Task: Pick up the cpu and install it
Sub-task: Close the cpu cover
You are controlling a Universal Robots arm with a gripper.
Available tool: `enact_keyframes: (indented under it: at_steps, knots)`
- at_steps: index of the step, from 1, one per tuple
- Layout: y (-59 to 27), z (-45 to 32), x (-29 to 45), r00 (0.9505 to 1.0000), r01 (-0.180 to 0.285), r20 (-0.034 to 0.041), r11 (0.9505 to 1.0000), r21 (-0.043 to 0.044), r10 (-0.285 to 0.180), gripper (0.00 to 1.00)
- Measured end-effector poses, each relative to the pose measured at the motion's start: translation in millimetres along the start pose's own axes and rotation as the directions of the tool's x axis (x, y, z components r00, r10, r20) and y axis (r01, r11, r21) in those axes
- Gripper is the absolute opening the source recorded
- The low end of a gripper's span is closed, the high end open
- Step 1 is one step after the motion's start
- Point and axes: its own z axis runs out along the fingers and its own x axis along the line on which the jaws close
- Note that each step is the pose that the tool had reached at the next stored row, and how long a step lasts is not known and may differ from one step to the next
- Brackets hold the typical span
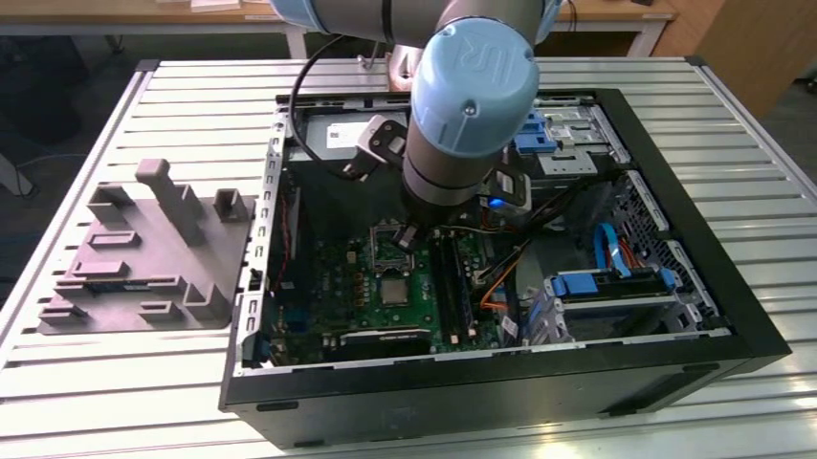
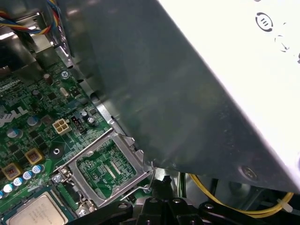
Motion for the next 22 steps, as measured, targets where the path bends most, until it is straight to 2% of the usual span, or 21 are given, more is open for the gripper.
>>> enact_keyframes:
  at_steps: [7, 16, 22]
  knots:
    - [1.6, -3.0, -1.8, 0.9999, 0.002, -0.0135, 1.0000, 0.0093, -0.002, 0.11]
    - [4.6, -7.5, -3.5, 0.9988, 0.005, -0.0484, 0.9994, 0.0332, -0.004, 0.11]
    - [7.1, -11.9, -4.7, 0.9982, 0.010, -0.0591, 0.9992, 0.0392, -0.007, 0.11]
